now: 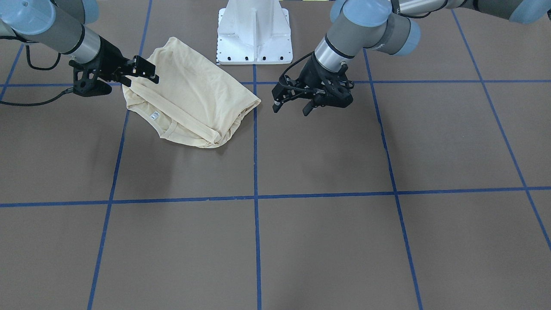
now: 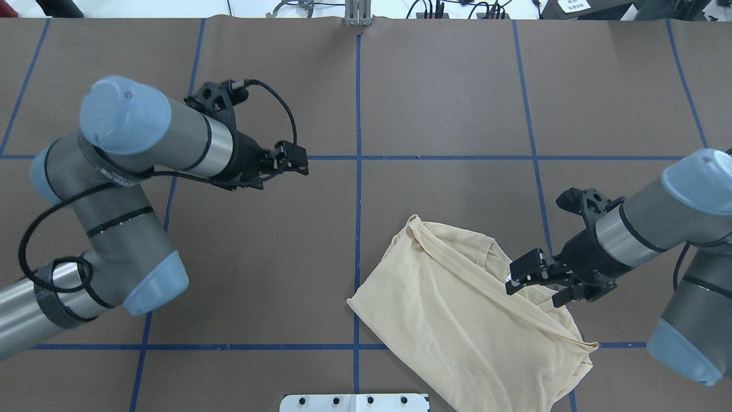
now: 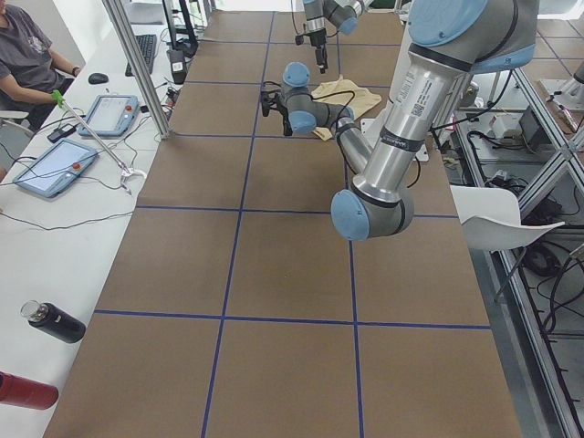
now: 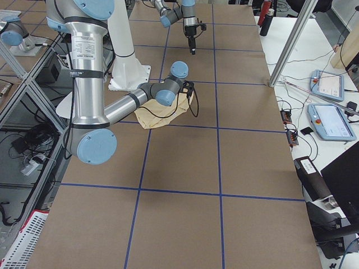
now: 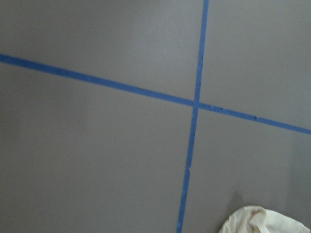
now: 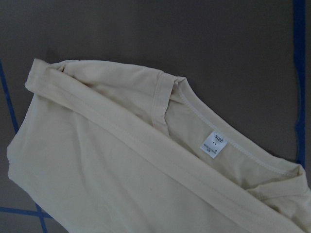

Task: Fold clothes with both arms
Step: 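Release the shirt and raise the right gripper while the left gripper approaches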

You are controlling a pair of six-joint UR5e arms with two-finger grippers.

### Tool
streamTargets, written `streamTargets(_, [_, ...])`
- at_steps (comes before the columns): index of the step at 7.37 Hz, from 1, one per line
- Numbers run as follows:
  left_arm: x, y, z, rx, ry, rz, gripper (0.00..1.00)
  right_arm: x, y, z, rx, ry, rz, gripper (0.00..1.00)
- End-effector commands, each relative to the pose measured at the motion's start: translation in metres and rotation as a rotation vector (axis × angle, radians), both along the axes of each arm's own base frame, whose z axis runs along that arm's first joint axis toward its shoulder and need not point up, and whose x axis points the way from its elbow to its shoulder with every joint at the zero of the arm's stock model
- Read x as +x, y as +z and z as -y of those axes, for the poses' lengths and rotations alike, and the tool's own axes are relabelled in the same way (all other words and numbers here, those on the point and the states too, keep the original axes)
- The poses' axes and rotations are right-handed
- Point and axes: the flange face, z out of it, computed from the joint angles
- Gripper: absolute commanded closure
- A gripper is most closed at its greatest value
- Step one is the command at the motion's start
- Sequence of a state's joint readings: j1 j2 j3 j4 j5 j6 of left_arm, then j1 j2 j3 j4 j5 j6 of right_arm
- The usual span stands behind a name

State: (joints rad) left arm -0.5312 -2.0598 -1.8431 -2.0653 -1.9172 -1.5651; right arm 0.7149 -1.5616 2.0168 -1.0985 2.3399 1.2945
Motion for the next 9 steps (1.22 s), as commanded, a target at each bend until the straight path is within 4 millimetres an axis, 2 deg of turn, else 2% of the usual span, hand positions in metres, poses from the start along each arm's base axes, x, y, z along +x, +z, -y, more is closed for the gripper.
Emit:
streamTargets(1, [0.023, 0.03, -0.051, 0.009, 0.025, -0.112, 0.01, 0.012, 0.013, 0.028, 0.16, 0.001, -0.016, 0.0])
streamTargets(2, [0.032, 0.046, -0.058, 0.005, 0.041, -0.106, 0.01, 0.015, 0.019, 0.033, 0.169, 0.007, -0.024, 0.0])
streamTargets(3, [0.052, 0.046, -0.077, 0.007, 0.056, -0.1, 0.01, 0.014, 0.019, 0.036, 0.173, 0.014, -0.028, 0.0])
streamTargets(4, [0.08, 0.042, -0.105, -0.025, 0.08, -0.102, 0.01, 0.009, 0.015, 0.042, 0.181, 0.02, -0.027, 0.0])
streamTargets(6, [0.115, 0.042, -0.099, -0.036, 0.086, -0.073, 0.01, 0.005, 0.017, 0.048, 0.189, 0.033, -0.038, 0.0])
streamTargets(9, [0.119, 0.045, -0.098, -0.028, 0.087, -0.064, 0.09, 0.004, 0.017, 0.049, 0.189, 0.034, -0.039, 0.0])
